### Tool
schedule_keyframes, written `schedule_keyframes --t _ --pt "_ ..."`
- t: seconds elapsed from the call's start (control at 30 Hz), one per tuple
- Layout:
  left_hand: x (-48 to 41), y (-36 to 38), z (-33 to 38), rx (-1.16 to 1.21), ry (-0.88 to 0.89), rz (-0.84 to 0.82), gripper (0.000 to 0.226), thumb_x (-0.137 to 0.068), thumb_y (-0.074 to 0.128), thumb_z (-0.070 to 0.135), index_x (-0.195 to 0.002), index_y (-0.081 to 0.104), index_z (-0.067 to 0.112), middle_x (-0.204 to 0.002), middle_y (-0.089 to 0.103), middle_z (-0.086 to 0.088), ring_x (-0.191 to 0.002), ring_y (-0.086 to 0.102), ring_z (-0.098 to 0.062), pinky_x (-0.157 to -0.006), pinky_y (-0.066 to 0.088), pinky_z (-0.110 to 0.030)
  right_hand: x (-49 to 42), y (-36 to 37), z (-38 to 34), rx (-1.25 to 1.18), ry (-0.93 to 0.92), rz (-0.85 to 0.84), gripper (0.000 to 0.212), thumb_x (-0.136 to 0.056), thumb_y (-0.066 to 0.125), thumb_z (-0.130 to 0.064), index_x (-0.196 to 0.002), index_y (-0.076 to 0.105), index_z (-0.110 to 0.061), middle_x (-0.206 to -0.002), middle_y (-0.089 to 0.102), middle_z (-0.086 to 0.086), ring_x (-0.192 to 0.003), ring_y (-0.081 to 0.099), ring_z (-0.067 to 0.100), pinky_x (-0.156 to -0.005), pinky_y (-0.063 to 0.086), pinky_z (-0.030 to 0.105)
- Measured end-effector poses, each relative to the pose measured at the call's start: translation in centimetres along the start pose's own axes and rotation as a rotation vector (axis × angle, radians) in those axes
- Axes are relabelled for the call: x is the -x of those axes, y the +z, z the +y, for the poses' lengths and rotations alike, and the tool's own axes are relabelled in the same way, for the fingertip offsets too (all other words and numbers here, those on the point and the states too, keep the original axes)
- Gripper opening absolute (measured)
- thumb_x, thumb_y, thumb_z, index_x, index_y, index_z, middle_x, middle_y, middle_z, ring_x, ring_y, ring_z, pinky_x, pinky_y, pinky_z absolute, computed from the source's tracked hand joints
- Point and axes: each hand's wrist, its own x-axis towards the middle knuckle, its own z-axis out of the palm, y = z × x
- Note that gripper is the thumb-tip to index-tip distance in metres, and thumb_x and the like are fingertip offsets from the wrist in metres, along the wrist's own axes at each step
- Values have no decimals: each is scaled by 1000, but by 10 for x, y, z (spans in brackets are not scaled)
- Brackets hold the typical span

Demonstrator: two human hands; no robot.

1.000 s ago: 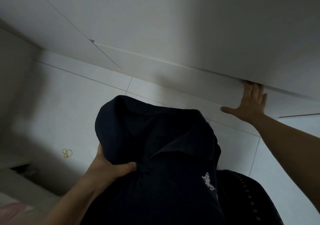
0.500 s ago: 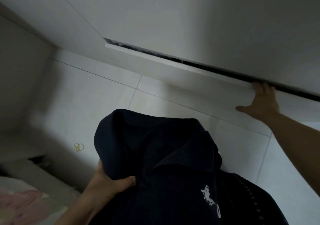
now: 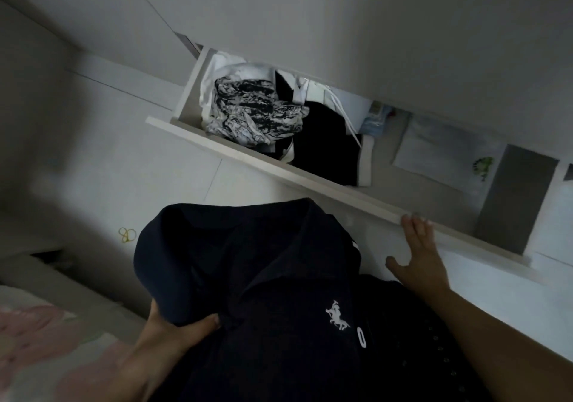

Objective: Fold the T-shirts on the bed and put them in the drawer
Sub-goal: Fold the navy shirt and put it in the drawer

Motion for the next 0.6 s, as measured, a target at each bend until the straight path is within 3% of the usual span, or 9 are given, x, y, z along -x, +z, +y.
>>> schedule_keyframes --t 0.07,0.17,0.27,0.33,0.37,0.43,0.5,0.57,0.6 --pt "2 0 -4 13 -14 1 85 -59 81 -2 -133 39 -5 -109 48 -2 -88 43 -5 -64 33 -16 14 6 1 -30 -4 -39 94 -78 70 -16 -144 5 -27 -149 -6 -14 -137 -12 5 -109 13 29" --pt "7 -1 -7 36 -54 13 84 -61 76 -13 -134 38 1 -98 55 8 -82 47 0 -63 35 -15 31 10 1 -63 -3 -115 91 -79 67 -16 -146 6 -26 -155 -3 -9 -138 -13 6 -108 8 25" --pt "12 1 -5 -1 -75 7 90 -59 76 -15 -137 35 -1 -123 54 -13 -99 44 -11 -80 36 -23 44 2 -12 -107 54 -244 85 -85 63 -29 -147 5 -25 -157 -3 -6 -140 -11 7 -113 7 27" --pt "14 3 1 -22 -90 9 93 -59 77 -14 -139 32 -1 -134 45 -18 -104 38 -13 -83 32 -27 49 -14 -34 -290 263 -244 86 -83 62 -45 -149 10 -25 -158 9 -3 -144 6 14 -113 14 32" --pt "15 4 3 -16 -98 4 93 -60 77 -13 -139 31 0 -135 45 -17 -104 38 -12 -82 32 -27 51 -23 -50 -500 431 -216 94 -76 64 -55 -149 13 -25 -156 17 0 -143 18 19 -112 20 36" --pt "15 3 6 -2 -106 -1 93 -60 78 -12 -140 31 0 -136 44 -17 -104 38 -12 -82 32 -27 56 -32 -82 -932 748 -253 120 -49 68 -74 -147 20 -26 -149 33 8 -134 35 27 -105 29 41" --pt "12 1 6 15 -112 -17 94 -59 78 -13 -140 31 1 -136 44 -16 -105 39 -12 -84 33 -29 59 -32 -113 -1098 902 -550 129 -26 75 -78 -137 43 -20 -135 51 13 -122 50 31 -102 37 41" --pt "7 0 7 22 -110 -39 97 -58 77 -16 -140 30 1 -138 43 -17 -107 39 -14 -86 33 -30 60 -24 -138 -1202 878 -843 98 -34 84 -67 -115 66 -14 -115 66 14 -105 64 32 -92 49 41" --pt "5 0 7 14 -104 -34 98 -57 77 -17 -141 29 0 -139 42 -18 -109 39 -15 -88 33 -31 58 -19 -146 -1226 867 -899 85 -40 87 -60 -108 70 -12 -108 70 15 -99 67 31 -85 53 39"
